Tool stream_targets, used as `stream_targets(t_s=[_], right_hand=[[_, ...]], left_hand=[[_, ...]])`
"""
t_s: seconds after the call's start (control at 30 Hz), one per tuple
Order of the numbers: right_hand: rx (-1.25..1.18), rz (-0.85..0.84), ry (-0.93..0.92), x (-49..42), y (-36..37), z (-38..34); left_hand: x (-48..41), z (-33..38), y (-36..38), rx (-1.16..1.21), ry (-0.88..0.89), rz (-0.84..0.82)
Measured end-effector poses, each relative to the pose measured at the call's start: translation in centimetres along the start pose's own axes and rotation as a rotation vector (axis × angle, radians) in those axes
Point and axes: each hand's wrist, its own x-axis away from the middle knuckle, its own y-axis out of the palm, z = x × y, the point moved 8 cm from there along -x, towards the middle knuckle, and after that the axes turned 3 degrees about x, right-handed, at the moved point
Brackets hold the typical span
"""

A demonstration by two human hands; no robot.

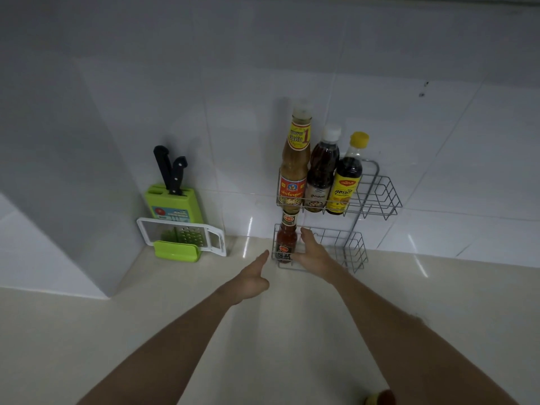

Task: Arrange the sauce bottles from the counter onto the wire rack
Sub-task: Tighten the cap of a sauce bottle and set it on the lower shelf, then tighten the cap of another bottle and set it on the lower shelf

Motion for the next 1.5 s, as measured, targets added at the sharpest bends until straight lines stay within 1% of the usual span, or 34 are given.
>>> stream_targets(t_s=[0.13, 0.23, 0.37, 0.43, 0.5, 0.63, 0.7, 0.73, 0.8, 0.87, 0.93, 1.07, 1.17, 1.23, 1.27, 1.4, 1.5], right_hand=[[-0.037, 0.038, -0.093, 1.9, -0.6, -0.7], [-0.094, 0.083, -0.183, 4.9, -1.2, -1.5], [-0.097, 0.168, -0.266, 10.9, -2.3, -2.7], [-0.078, 0.186, -0.31, 14.4, -2.5, -3.0], [-0.037, 0.182, -0.37, 18.0, -2.2, -3.2], [0.063, 0.068, -0.436, 23.8, 0.0, -2.6], [0.095, 0.006, -0.427, 25.8, 0.9, -2.4], [0.106, -0.022, -0.423, 26.7, 1.3, -2.3], [0.173, -0.072, -0.438, 28.3, 2.1, -2.1], [0.309, -0.115, -0.471, 29.8, 3.0, -1.8], [0.425, -0.116, -0.516, 30.7, 3.6, -1.7], [0.418, -0.059, -0.564, 30.9, 2.9, -2.3], [0.403, -0.042, -0.59, 29.9, 1.6, -3.8], [0.376, -0.091, -0.586, 28.9, 0.6, -5.5], [0.346, -0.138, -0.572, 28.3, 0.1, -6.4], [0.209, -0.379, -0.542, 26.5, -2.0, -10.2], [0.151, -0.528, -0.529, 25.6, -3.5, -12.3]], left_hand=[[0.9, 0.9, -0.2, 0.047, 0.044, 0.042], [2.7, 1.7, 0.3, 0.112, 0.111, 0.084], [7.0, 1.4, 2.3, 0.287, 0.165, 0.077], [9.6, 0.8, 3.9, 0.319, 0.177, 0.024], [12.6, -0.2, 5.9, 0.277, 0.192, -0.076], [18.0, -2.8, 11.0, 0.1, 0.19, -0.38], [19.6, -3.7, 13.4, 0.004, 0.214, -0.467], [20.1, -4.0, 14.4, -0.028, 0.224, -0.472], [20.5, -4.7, 16.2, -0.028, 0.226, -0.437], [21.0, -5.0, 17.6, 0.073, 0.23, -0.397], [21.0, -4.9, 18.1, 0.147, 0.242, -0.325], [20.7, -3.7, 17.8, 0.217, 0.291, -0.217], [19.9, -2.8, 16.4, 0.305, 0.255, -0.091], [19.5, -1.7, 14.9, 0.382, 0.23, -0.035], [19.4, -0.9, 14.2, 0.417, 0.227, -0.051], [19.9, 3.5, 13.0, 0.538, 0.288, -0.305], [20.3, 5.9, 12.5, 0.571, 0.305, -0.438]])
